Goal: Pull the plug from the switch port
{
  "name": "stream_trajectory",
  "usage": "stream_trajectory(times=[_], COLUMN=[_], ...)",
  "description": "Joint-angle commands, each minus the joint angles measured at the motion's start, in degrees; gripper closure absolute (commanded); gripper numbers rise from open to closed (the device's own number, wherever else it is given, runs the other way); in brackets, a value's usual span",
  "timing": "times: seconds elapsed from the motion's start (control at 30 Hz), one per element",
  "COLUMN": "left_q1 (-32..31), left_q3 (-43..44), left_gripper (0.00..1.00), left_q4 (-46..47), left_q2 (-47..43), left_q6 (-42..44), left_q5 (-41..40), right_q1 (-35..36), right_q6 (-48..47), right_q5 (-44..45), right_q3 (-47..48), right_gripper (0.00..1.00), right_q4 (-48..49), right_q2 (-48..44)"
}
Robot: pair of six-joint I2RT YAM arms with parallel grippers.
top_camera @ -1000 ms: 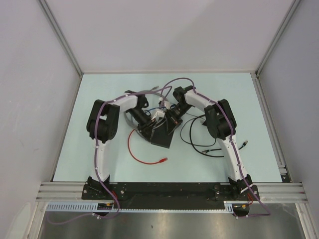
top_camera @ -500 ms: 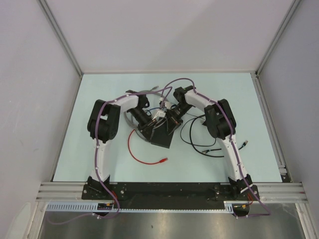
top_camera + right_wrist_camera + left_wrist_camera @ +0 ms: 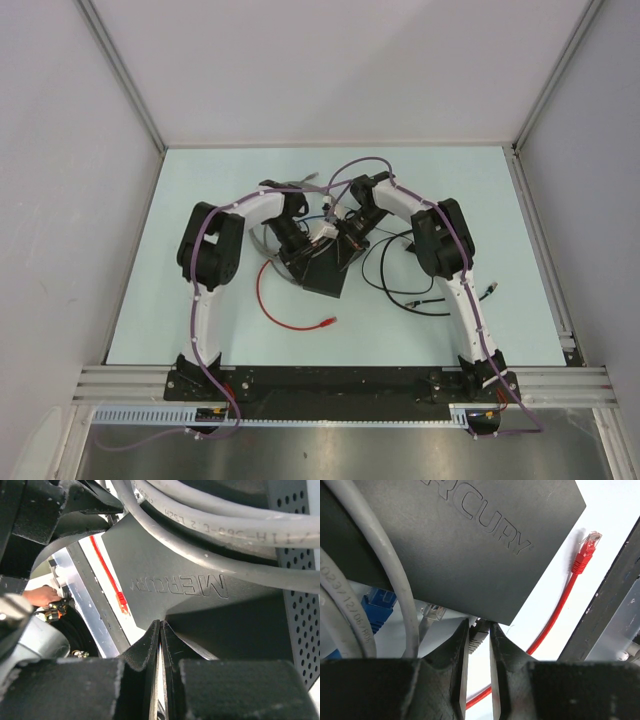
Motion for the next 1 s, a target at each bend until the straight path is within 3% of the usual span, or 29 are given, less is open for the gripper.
stream_trajectory(times=[0.0, 0.1, 0.2, 0.3, 0.47, 0.6, 0.97], left_q1=[-0.8, -1.3, -0.9, -1.1, -1.2, -1.0, -0.8], left_q3=[-1.0, -1.1, -2.3, -5.7, -6.8, -5.6, -5.4], left_gripper=[1.0, 1.0, 1.0, 1.0, 1.0, 1.0, 1.0], left_q4=[9.5, 8.6, 8.0, 11.9, 14.7, 13.7, 10.0], left_q2=[2.3, 2.6, 3.2, 2.2, 1.4, 0.6, -2.7], left_q6=[-2.9, -5.3, -10.1, -14.5, -22.4, -26.2, -25.9], left_q5=[-15.5, -14.0, -7.6, -7.7, -18.9, -20.6, -32.3], right_q1=[1.1, 1.1, 1.1, 1.1, 1.1, 1.2, 1.3], right_q6=[-3.5, -3.5, -3.5, -3.5, -3.5, -3.4, -3.5], right_q5=[5.1, 5.2, 5.1, 5.1, 5.2, 5.1, 5.2], right_q3=[0.8, 0.7, 0.8, 0.8, 0.8, 0.9, 0.8], right_gripper=[0.92, 0.92, 0.92, 0.92, 0.92, 0.92, 0.92], right_q4=[3.6, 3.7, 3.7, 3.7, 3.7, 3.6, 3.7], right_q2=[1.5, 1.4, 1.5, 1.6, 1.6, 1.8, 1.6])
